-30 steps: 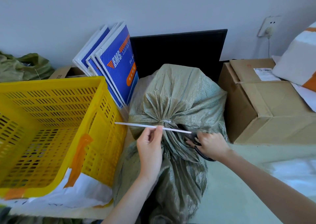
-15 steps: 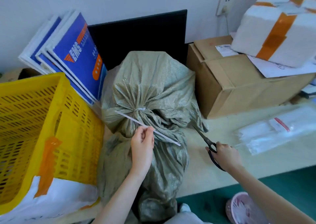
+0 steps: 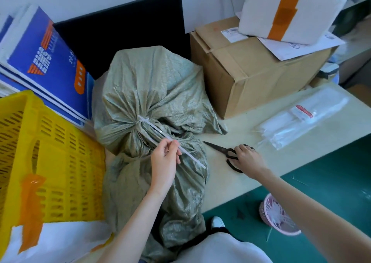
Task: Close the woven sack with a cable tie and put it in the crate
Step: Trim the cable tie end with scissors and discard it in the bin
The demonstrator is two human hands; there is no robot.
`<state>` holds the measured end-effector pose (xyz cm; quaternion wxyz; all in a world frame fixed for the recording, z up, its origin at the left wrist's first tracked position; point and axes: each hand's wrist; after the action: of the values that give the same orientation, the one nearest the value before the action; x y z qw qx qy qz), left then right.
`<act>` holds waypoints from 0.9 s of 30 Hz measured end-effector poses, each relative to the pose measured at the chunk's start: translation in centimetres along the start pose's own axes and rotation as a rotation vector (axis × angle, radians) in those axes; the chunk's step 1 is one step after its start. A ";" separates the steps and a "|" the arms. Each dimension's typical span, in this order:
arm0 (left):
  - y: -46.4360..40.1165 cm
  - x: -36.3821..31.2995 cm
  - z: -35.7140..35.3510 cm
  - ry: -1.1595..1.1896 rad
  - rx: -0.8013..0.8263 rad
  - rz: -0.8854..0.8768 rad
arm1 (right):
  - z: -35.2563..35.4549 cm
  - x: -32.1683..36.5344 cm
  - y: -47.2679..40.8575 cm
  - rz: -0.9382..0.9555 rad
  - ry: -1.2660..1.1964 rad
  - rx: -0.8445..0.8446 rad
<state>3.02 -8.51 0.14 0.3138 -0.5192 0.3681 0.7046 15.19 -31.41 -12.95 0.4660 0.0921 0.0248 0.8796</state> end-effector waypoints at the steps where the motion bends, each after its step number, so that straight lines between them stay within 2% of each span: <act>1: 0.0 0.0 -0.1 -0.021 0.014 -0.008 | 0.0 -0.2 0.1 -0.005 -0.006 0.007; 4: 0.0 -0.2 -0.4 -0.106 0.066 -0.046 | 0.8 0.0 0.5 -0.021 -0.125 -0.044; 8: -0.1 -0.7 -1.9 -0.132 0.117 -0.084 | 4.3 2.5 2.2 -0.101 -0.731 -0.183; 13: 0.1 -0.5 -5.0 -0.159 0.245 -0.097 | 6.9 5.2 5.8 -0.096 -1.079 -0.200; 16: 0.5 0.0 -7.3 -0.156 0.304 -0.081 | 6.4 4.5 7.7 -0.107 -1.117 -0.238; 19: 1.1 0.9 -9.8 -0.178 0.407 -0.067 | 5.2 2.8 9.7 -0.239 -1.080 -0.306; 24: 3.1 2.5 -16.0 -0.241 0.642 -0.010 | 1.8 -0.6 14.9 -0.635 -1.050 -0.526; 27: 4.4 2.7 -19.5 -0.288 0.727 -0.006 | 0.3 -2.5 17.4 -0.895 -1.117 -0.672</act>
<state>8.42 -27.20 -5.32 0.5278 -0.2711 0.5445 0.5929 2.45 -43.35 -10.77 0.7219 0.3556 -0.4453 0.3927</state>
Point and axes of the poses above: each hand's wrist, its own y-axis away from the middle knuckle, its own z-axis out of the back of the hand, x = y × z, and after that the axes turned 5 degrees about z, right-handed
